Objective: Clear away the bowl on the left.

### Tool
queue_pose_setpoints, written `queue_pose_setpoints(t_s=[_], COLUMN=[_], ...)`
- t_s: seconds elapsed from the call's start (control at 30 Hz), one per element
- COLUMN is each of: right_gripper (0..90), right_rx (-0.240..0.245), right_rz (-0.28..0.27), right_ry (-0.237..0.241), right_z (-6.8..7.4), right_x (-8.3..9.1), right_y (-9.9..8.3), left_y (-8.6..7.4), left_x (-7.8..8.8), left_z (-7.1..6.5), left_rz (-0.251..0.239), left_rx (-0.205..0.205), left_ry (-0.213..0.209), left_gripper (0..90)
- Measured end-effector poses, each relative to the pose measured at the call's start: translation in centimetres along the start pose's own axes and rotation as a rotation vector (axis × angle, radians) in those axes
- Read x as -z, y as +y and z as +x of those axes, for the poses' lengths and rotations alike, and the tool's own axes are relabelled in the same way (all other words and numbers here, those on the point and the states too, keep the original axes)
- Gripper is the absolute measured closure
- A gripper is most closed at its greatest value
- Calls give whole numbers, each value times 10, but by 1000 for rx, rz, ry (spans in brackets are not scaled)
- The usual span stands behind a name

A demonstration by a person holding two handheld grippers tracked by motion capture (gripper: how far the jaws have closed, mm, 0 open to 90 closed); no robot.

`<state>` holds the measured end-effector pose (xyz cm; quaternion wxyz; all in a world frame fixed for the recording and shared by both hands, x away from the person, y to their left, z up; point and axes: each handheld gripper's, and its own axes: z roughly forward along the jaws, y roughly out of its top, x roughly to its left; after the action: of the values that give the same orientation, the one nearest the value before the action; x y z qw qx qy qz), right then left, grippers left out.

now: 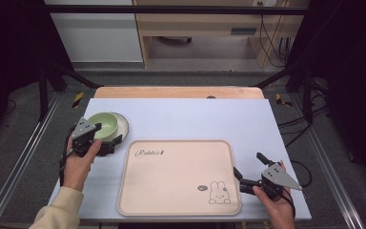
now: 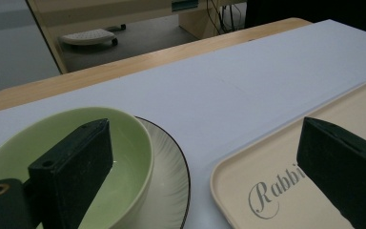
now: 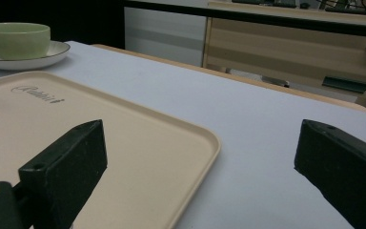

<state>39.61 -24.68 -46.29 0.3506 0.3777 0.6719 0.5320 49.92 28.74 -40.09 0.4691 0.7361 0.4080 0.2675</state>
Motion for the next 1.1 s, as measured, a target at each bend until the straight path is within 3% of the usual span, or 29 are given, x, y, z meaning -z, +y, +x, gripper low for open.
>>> queue_pose_setpoints(t_s=[0.2,0.33,0.57,1.1], right_gripper=[61,58,76,68], right_rx=[3,15,36,51], right_rz=[3,6,3,24], right_ry=[22,24,9,39], right_z=[1,1,4,8], right_x=[-1,-1,2,-1], right_y=[0,0,3,2], left_y=[0,1,7,3], left_x=[-3,-6,-3,-5], left_z=[7,11,23,43], left_rz=[9,22,17,37], left_rx=[-2,-15,-2,18], left_ry=[-3,22,60,124], left_gripper=[48,49,57,59])
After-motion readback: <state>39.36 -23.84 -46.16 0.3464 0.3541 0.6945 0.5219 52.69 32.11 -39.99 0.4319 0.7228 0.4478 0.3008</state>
